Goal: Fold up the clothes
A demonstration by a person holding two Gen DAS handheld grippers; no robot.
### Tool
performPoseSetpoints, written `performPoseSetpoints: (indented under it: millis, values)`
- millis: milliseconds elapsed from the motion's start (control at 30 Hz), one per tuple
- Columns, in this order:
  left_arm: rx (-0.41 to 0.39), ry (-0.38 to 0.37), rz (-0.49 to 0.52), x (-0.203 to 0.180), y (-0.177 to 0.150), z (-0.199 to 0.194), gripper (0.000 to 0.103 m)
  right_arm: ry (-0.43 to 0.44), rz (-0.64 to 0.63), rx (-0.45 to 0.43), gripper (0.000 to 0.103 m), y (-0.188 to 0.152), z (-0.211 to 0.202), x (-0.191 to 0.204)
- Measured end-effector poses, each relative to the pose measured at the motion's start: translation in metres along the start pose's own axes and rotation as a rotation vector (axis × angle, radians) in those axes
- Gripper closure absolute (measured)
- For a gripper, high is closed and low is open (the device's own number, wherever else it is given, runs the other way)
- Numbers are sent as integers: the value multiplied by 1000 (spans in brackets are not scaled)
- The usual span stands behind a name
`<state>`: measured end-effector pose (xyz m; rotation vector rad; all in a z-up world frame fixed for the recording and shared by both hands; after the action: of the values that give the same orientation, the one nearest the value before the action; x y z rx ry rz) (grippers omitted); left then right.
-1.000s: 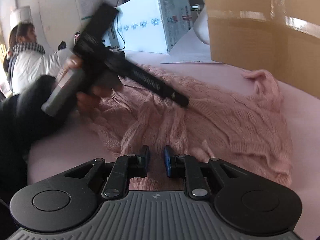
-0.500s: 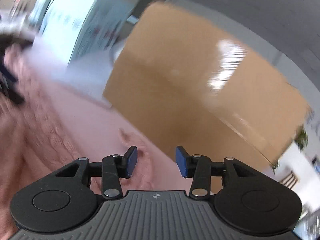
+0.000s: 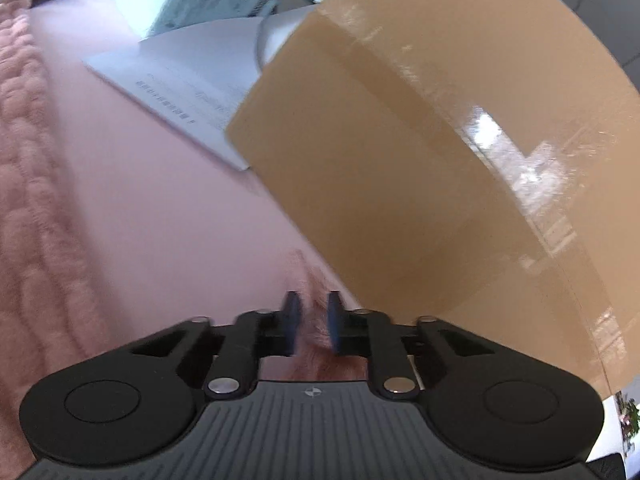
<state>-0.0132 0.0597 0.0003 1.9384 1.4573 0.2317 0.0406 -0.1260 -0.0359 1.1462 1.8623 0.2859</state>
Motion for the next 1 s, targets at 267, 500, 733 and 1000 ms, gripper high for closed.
performPoseSetpoints:
  millis: [267,500,733,1000]
  values:
    - [-9,-5,-24,5,2,-2,23,146,322,-208,99,35,-71,-43]
    - [-25,5,-38,11,4,-6,23,280,354,-314,99,51,-134,-26]
    - [-11,-5,-64,18,4,-3,23,427,293,-305,99,27,-191,26]
    - [-51,-11,-55,17,5,-12,22,552,204,-166,99,-24,-208,105]
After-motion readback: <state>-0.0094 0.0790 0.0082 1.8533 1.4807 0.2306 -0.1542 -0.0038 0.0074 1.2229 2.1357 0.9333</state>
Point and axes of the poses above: each gripper's, at about its wrist camera, not at the fingertips, and z roughly the way its jaws point, x to its left, y to its top, the point moved 8 cm from there along z, roughly the way its jaws point, and after that the axes turned 8 degrees about x, right-handed, at the moved point
